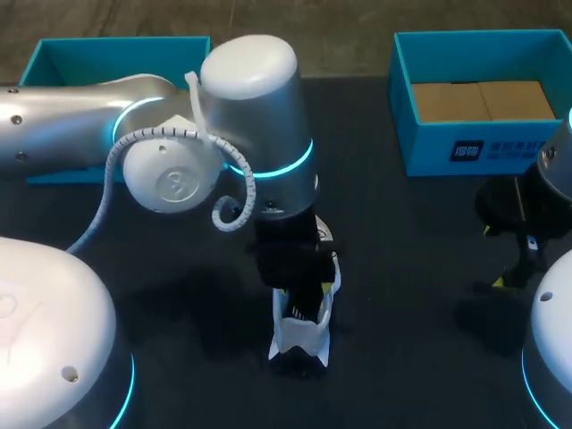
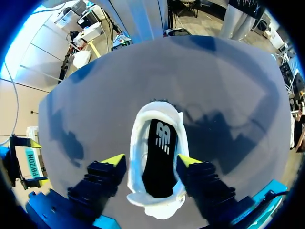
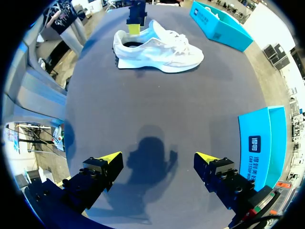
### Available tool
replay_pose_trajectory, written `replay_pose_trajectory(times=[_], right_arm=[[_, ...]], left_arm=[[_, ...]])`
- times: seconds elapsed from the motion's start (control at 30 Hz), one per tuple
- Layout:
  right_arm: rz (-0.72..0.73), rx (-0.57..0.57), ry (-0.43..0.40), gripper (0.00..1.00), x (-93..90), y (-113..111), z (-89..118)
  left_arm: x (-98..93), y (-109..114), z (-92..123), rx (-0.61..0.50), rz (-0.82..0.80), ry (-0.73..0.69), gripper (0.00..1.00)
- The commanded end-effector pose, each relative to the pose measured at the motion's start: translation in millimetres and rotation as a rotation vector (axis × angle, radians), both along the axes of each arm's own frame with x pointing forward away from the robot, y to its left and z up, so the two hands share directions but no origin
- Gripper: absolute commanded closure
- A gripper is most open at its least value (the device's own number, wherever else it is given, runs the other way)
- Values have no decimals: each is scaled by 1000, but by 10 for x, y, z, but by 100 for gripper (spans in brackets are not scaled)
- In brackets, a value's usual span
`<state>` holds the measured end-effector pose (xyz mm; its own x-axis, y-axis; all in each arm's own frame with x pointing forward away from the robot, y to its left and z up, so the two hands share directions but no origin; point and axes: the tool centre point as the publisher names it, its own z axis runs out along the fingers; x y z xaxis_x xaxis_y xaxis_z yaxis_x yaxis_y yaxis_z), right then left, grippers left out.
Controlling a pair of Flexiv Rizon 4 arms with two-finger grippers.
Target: Take the shoe out of the shoebox, open the shoe tongue, remove and reinsert the insole, then place the shoe into the shoebox
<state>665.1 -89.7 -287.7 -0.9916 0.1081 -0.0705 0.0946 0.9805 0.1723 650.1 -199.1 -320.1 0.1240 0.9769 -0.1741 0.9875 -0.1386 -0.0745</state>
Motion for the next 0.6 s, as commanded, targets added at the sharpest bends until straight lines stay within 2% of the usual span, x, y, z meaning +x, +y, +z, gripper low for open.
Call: replay_pose_trajectory(times=[0.03,0.3,0.5,0.6], right_arm=[[1,1,-4,0,-20,-10,-4],[1,1,-4,0,-20,-10,-4],[1,1,-4,0,-20,-10,-4],[1,1,-4,0,-20,-10,-4]], left_arm=[[8,-85,-158,10,4,11,57],[12,-86,-291,47,17,0,52],[60,-20,-364,79,40,-10,40],[76,72,-364,77,56,-4,42]])
